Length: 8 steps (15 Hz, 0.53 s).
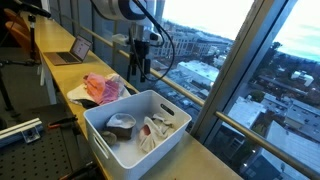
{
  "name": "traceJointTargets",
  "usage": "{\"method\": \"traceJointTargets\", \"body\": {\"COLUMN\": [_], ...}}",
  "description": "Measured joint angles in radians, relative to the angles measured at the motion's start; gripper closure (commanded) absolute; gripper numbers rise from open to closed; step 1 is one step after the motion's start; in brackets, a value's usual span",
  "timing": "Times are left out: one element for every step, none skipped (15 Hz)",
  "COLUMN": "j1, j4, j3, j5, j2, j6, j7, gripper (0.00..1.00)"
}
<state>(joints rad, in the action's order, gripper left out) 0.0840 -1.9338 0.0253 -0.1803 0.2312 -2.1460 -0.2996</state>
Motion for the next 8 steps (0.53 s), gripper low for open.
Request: {"method": "traceJointTargets", "body": {"j1": [-0.028, -0.054, -0.078, -0.099, -0.117, -0.131, -0.14, -0.146], "j4": [-0.006, -0.007, -0.006, -0.002, 0.004, 0.013, 0.025, 0.038], "j3": [-0.02, -0.039, -0.055, -0.069, -0.08, -0.088, -0.095, -0.098], "j5": [0.0, 0.001, 0.005, 0.011, 0.015, 0.016, 0.019, 0.022], "j2": [0.013, 0.03, 0.051, 0.074, 0.099, 0.127, 0.157, 0.188], "j6": [-0.022, -0.045, -0.068, -0.089, -0.109, -0.128, -0.142, -0.156], "j7": [0.021, 0.04, 0.059, 0.076, 0.088, 0.097, 0.102, 0.104], "gripper": [0.0, 0.0, 0.0, 0.0, 0.0, 0.0, 0.0, 0.0]}}
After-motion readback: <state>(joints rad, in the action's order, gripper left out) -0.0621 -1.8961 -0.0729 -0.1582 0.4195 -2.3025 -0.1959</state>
